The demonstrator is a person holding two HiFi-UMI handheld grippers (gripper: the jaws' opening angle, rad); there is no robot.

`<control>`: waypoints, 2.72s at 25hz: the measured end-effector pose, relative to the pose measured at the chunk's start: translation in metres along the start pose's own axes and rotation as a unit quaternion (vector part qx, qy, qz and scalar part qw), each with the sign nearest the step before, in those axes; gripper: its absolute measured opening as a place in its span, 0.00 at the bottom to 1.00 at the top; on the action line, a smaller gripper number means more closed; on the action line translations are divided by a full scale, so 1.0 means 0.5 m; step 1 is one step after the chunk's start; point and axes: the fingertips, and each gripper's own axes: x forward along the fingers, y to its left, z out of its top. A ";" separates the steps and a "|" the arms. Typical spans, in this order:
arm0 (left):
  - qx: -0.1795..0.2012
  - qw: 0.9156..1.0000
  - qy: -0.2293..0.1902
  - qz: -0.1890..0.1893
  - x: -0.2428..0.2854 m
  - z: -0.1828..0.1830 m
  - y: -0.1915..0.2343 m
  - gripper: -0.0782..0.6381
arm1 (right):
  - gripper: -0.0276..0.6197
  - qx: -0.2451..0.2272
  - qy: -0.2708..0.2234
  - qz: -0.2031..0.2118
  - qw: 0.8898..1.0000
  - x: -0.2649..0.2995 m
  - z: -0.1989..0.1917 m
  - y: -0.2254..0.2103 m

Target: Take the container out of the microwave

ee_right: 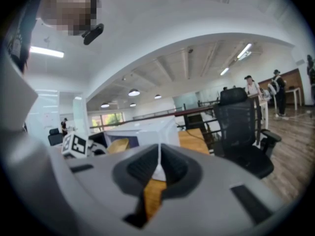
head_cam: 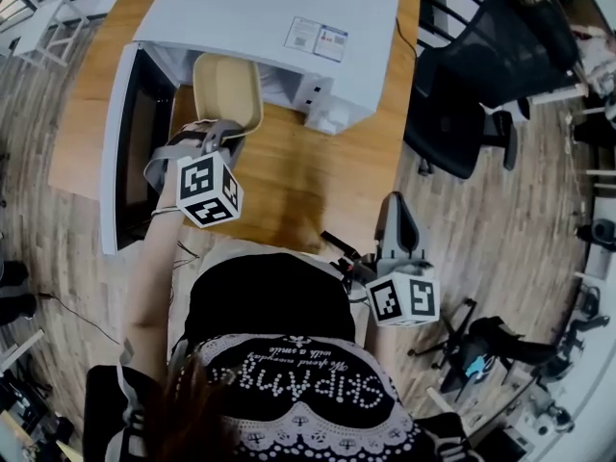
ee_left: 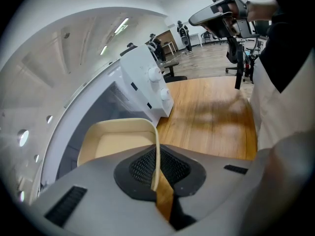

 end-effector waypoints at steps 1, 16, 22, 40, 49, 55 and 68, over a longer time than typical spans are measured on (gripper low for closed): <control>0.001 1.000 -0.001 0.000 -0.005 0.000 -0.005 0.16 | 0.10 -0.001 0.000 -0.002 1.000 -0.003 -0.001 -0.007; 0.008 1.000 0.001 0.001 -0.091 0.009 -0.079 0.16 | 0.10 -0.014 -0.003 0.011 1.000 -0.012 0.008 -0.033; 0.013 1.000 -0.001 0.001 -0.136 0.011 -0.117 0.16 | 0.10 -0.017 -0.007 0.020 1.000 -0.019 0.010 -0.030; 0.050 0.993 -0.053 -0.094 -0.310 0.007 -0.213 0.16 | 0.10 -0.031 -0.009 0.036 0.999 -0.050 0.010 0.081; 0.062 0.984 -0.078 -0.146 -0.360 0.001 -0.278 0.16 | 0.10 -0.030 -0.016 0.016 0.999 -0.096 0.000 0.100; 0.074 0.980 -0.087 -0.162 -0.392 -0.011 -0.311 0.16 | 0.10 -0.033 -0.017 0.012 0.999 -0.120 0.000 0.118; 0.091 0.979 -0.075 -0.169 -0.429 -0.046 -0.384 0.16 | 0.10 -0.029 -0.005 0.000 1.000 -0.195 -0.044 0.155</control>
